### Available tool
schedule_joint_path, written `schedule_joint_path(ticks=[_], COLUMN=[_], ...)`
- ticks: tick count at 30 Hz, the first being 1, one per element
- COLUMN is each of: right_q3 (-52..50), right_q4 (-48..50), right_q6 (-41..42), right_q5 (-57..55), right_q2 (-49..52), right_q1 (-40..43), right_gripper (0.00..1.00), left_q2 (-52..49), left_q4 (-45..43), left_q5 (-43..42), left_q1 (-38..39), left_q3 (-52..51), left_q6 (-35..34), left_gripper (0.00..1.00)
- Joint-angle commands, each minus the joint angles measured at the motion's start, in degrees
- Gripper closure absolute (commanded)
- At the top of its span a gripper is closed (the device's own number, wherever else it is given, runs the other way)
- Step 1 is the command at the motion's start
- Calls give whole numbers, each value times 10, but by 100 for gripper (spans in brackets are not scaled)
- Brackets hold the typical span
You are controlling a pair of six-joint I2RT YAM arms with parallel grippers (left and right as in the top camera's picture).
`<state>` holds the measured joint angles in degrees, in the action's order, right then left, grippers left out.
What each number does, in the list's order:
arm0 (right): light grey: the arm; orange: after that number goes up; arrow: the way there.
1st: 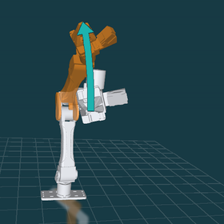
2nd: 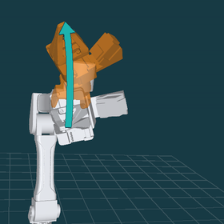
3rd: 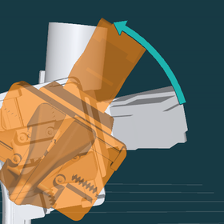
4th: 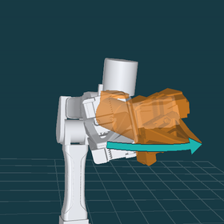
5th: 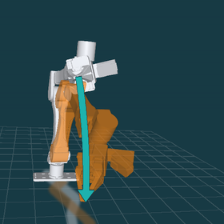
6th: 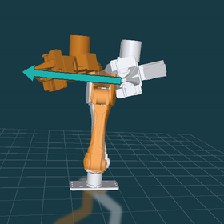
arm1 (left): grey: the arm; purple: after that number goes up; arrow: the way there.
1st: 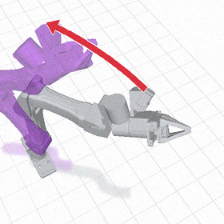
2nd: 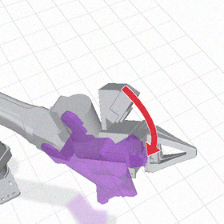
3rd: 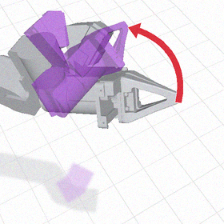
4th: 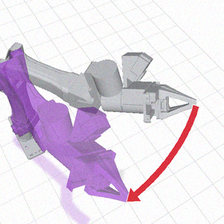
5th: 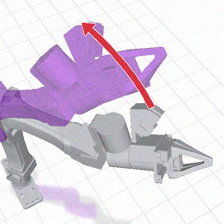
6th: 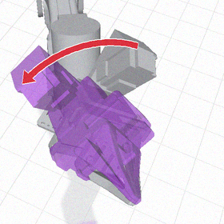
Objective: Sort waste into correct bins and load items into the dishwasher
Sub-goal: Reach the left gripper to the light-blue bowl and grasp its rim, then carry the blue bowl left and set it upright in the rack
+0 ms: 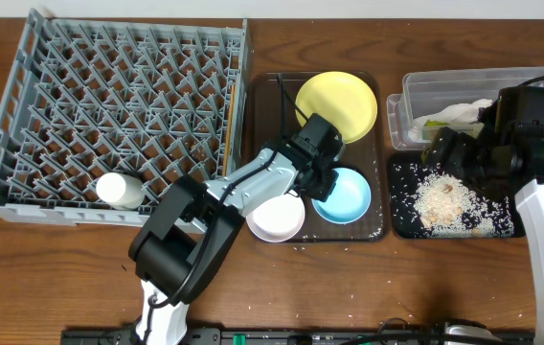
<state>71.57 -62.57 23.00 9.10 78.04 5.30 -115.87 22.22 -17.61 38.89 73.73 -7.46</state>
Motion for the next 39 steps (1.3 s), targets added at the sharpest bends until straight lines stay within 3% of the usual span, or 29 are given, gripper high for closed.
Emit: schedule_joint_path(ticks=[1, 6, 16, 20, 24, 31, 39], right_q3=[7, 7, 7, 7, 7, 7, 7], right_q4=[-1, -1, -1, -1, -1, -1, -1], right_q6=[-5, -5, -5, -5, -5, -5, -5], right_q5=[2, 2, 2, 2, 2, 2, 2], right_q2=[-8, -8, -8, -8, -8, -8, -8], right_q1=[3, 3, 3, 3, 3, 3, 3], right_gripper=[1, 1, 1, 1, 1, 1, 1], left_q2=[7, 55, 170, 171, 170, 166, 147], left_q4=[31, 142, 298, 331, 321, 256, 167], left_q5=[8, 127, 640, 785, 859, 858, 862], left_q1=[-3, -11, -46, -85, -135, -212, -229], left_q3=[36, 107, 144, 143, 129, 94, 32], left_q6=[-1, -1, 2, 28, 57, 57, 57], left_gripper=[93, 92, 93, 92, 93, 93, 93])
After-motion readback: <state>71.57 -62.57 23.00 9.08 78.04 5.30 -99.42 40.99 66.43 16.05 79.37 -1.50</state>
